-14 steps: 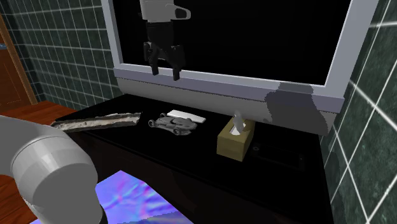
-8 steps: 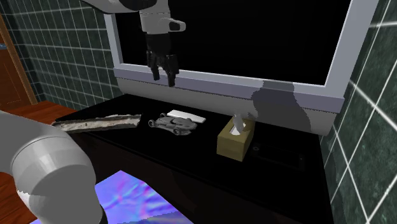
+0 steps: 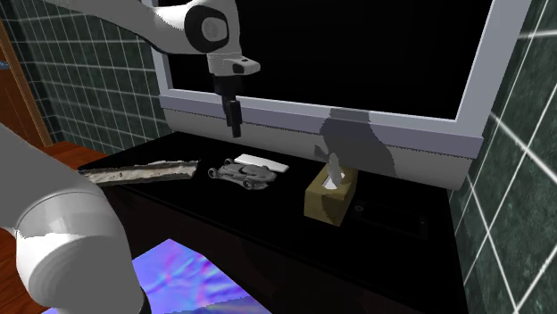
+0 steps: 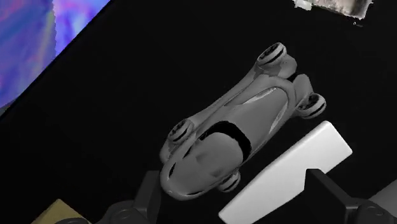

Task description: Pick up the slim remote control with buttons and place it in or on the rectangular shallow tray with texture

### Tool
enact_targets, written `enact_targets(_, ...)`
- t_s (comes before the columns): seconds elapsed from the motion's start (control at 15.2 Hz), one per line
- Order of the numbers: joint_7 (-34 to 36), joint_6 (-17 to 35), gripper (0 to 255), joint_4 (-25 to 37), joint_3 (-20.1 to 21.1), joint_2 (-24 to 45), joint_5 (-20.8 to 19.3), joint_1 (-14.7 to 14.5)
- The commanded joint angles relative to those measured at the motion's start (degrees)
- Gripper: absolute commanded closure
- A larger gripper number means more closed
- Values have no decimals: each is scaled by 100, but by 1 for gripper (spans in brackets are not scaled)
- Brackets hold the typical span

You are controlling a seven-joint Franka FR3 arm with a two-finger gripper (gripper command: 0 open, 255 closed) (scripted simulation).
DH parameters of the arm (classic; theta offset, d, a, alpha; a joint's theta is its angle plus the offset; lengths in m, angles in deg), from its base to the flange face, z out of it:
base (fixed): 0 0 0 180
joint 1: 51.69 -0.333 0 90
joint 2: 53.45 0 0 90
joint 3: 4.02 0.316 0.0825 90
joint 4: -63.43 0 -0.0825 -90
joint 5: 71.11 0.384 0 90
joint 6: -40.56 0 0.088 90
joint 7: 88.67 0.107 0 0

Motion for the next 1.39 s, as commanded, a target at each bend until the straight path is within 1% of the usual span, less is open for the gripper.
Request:
enact_targets(0.0, 794, 234, 0, 178, 287, 438, -40, 152)
enact_targets(0.2, 1915, 558, 0, 485, 645, 1145, -235, 376)
enact_targets(0.46, 3451, 893, 0, 999, 959, 2169, -702, 589)
enact_targets(0.66, 4583, 1056, 0, 1448, 1006, 2955, -1132, 614)
enact_targets(0.92, 5940, 1170, 0, 2106, 823, 3941, -1620, 479)
enact_targets(0.99, 5962, 1172, 0, 2119, 802, 3958, -1623, 461)
enact_targets(1.32, 6049, 1504, 0, 1966, 755, 4162, -1755, 420)
